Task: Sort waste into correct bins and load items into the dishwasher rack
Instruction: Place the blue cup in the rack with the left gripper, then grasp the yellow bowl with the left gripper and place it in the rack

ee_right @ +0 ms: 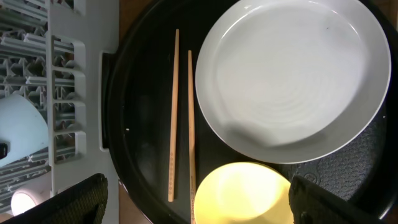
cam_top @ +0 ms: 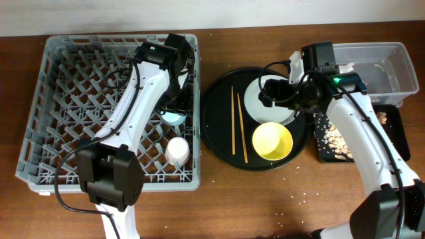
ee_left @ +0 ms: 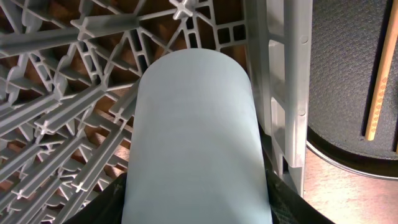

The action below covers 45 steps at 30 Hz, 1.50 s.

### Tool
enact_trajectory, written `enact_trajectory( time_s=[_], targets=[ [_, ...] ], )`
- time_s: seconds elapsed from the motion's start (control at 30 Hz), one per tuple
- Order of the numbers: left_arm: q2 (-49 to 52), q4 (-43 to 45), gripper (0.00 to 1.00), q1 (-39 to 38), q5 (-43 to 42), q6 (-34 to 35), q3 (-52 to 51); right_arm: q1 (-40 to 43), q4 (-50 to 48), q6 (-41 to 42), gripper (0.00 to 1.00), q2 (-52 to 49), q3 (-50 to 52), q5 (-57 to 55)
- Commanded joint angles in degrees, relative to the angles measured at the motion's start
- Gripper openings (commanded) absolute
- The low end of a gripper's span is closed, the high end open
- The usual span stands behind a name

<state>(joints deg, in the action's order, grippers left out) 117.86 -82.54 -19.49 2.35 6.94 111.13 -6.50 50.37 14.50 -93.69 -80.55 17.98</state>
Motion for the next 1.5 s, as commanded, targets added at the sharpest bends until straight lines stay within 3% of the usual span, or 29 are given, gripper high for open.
enact_trajectory(
  time_s=[0.0,0.03,0.07,0.17,0.2,0.27,0.37,0.43,0.53,0.67,0.8,1.1,1.17,1.23,1.33,1.4,1.47],
  targets=[
    [0.2,-0.5,0.70,-0.2,-1.1,-0.1,1.1,0.2,0.1,-0.6,0.94,0.9,-0.1,-0.6],
    [0.2,0.2,0.86,-0.2,-1.1,-0.1,1.1,0.2,0.3,-0.6,0.94,0.9,-0.1,-0.7],
    [0.2,0.7,0.94,-0.2,-1.1,-0.1,1.1,0.2,0.4,-0.6,0.94,0.9,-0.1,-0.7],
    [0.2,2.4,0.95,-0.2,-1.1,-0.1,1.6,0.2,-0.1,-0.6,0.94,0.9,-0.1,-0.7],
    [0.2,2.6,0.93,-0.2,-1.1,-0.1,2.5,0.2,-0.4,-0.6,0.94,0.9,-0.2,-0.7],
    [0.2,2.0,0.71,-0.2,-3.5,-0.1,7.2,0.2,0.0,-0.6,0.90,1.0,-0.9,-0.7],
    [0.2,2.4,0.61,-0.7,-12.5,-0.1,11.4,2.1,1.7,-0.6,0.89,4.3,-4.0,-0.7],
    [0.2,3.7,0.61,-2.7,-16.7,-0.1,11.5,5.0,3.3,-0.6,0.90,8.3,-6.2,-0.7],
    [1.4,4.3,0.61,-8.0,-16.5,-0.1,11.5,11.6,6.4,-0.6,0.93,14.7,-6.5,-0.7],
    [6.7,6.5,0.60,-14.7,-16.5,2.9,11.5,17.1,11.3,-0.6,0.94,15.3,-6.5,-0.7],
    [14.9,12.7,0.50,-19.0,-16.5,9.1,11.5,17.8,12.5,-0.8,0.94,15.2,-6.4,-0.7],
    [21.0,16.6,0.45,-22.5,-17.2,11.7,11.5,17.8,13.2,-0.8,0.95,13.8,-6.0,-2.2],
    [21.2,16.8,0.37,-23.1,-17.2,11.7,11.5,17.8,13.3,-0.8,0.95,13.6,-5.9,-2.2],
    [21.2,17.0,0.22,-23.7,-17.2,11.7,11.5,17.8,13.3,-0.8,0.95,13.6,-5.9,-2.2],
    [21.3,17.0,0.20,-24.1,-16.9,11.7,11.5,17.8,13.3,-0.8,0.95,13.6,-5.9,-2.2],
    [21.3,17.0,0.03,-24.1,-16.9,11.7,11.5,17.8,13.3,-0.8,0.95,13.6,-5.9,-2.2],
    [21.3,17.0,0.01,-24.0,-16.9,11.7,11.5,17.8,13.4,-0.8,0.95,13.6,-5.9,-2.2]
  ],
)
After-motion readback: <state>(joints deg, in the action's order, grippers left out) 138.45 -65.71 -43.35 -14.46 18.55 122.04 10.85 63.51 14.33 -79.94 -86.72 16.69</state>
